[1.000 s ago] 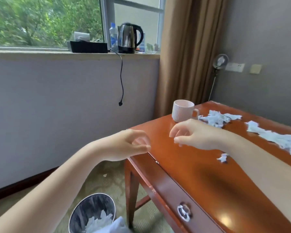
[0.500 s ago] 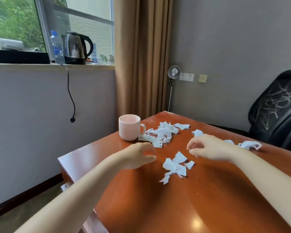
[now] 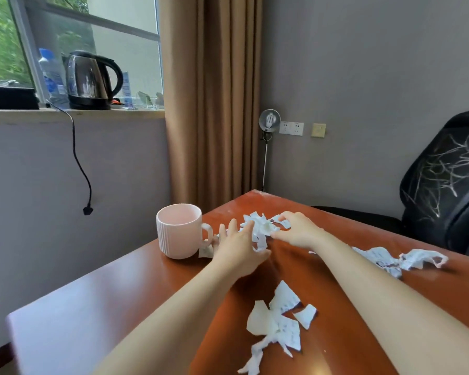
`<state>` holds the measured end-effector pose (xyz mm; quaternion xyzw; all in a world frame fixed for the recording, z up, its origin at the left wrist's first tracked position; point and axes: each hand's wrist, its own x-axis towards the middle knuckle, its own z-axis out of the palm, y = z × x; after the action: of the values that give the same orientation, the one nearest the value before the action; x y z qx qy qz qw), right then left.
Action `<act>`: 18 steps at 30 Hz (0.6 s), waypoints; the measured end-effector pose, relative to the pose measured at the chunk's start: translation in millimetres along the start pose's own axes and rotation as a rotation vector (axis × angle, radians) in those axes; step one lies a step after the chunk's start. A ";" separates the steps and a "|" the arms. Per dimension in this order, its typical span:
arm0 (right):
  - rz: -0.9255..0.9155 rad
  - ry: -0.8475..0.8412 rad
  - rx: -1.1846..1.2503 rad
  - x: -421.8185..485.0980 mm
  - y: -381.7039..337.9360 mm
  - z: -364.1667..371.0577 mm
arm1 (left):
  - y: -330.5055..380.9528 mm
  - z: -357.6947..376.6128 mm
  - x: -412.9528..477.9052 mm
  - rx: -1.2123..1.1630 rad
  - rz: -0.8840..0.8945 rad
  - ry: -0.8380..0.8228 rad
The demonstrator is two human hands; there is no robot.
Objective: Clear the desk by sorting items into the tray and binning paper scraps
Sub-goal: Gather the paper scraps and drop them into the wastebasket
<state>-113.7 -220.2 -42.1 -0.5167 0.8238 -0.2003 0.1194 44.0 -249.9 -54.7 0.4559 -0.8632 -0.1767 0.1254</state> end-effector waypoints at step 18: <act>-0.114 -0.250 -0.281 39.1 -29.7 12.3 | -4.9 6.0 25.2 0.129 -0.080 -0.068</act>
<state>-102.0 -269.4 -39.2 -0.5951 0.7917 -0.0241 0.1357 31.5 -272.3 -60.9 0.4908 -0.8578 -0.1409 0.0593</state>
